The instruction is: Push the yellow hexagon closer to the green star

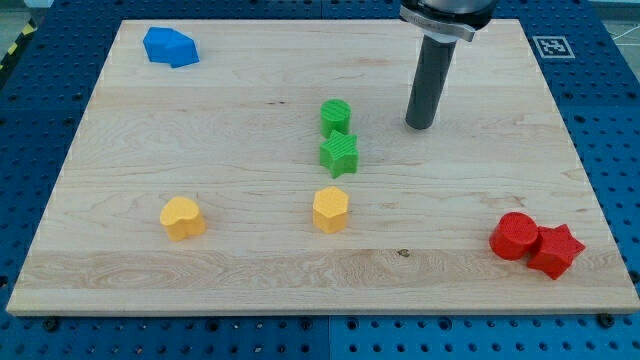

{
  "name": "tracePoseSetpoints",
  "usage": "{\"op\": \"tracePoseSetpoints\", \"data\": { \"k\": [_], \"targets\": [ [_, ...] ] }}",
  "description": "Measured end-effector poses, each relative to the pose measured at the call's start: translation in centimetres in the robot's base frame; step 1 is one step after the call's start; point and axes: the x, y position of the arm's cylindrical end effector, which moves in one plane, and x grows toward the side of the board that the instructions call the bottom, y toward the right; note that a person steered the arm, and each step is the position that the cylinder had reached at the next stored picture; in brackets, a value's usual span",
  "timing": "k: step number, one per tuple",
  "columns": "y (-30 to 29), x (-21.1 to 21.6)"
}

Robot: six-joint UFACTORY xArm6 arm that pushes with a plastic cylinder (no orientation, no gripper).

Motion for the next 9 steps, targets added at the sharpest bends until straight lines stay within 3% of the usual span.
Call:
{"op": "tracePoseSetpoints", "data": {
  "k": [2, 3, 4, 5, 6, 8, 9],
  "targets": [
    [-0.7, 5.9],
    [-0.9, 14.3],
    [-1.6, 18.9],
    [-6.3, 21.9],
    [-9.9, 22.0],
    [-10.4, 16.3],
    [-11.2, 16.3]
  ]
}}
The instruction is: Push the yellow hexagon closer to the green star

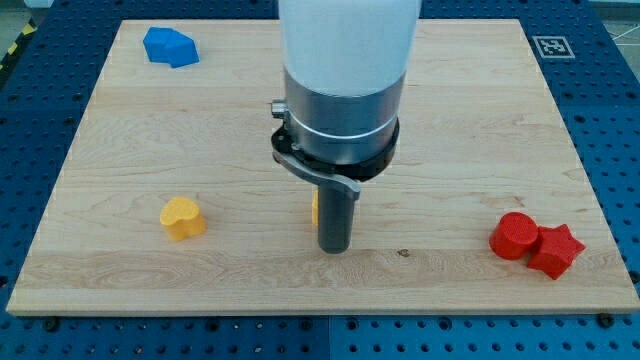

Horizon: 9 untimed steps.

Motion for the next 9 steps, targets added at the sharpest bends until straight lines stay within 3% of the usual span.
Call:
{"op": "tracePoseSetpoints", "data": {
  "k": [5, 7, 9],
  "targets": [
    [-1.1, -0.7],
    [-1.1, -5.0],
    [-3.8, -4.0]
  ]
}}
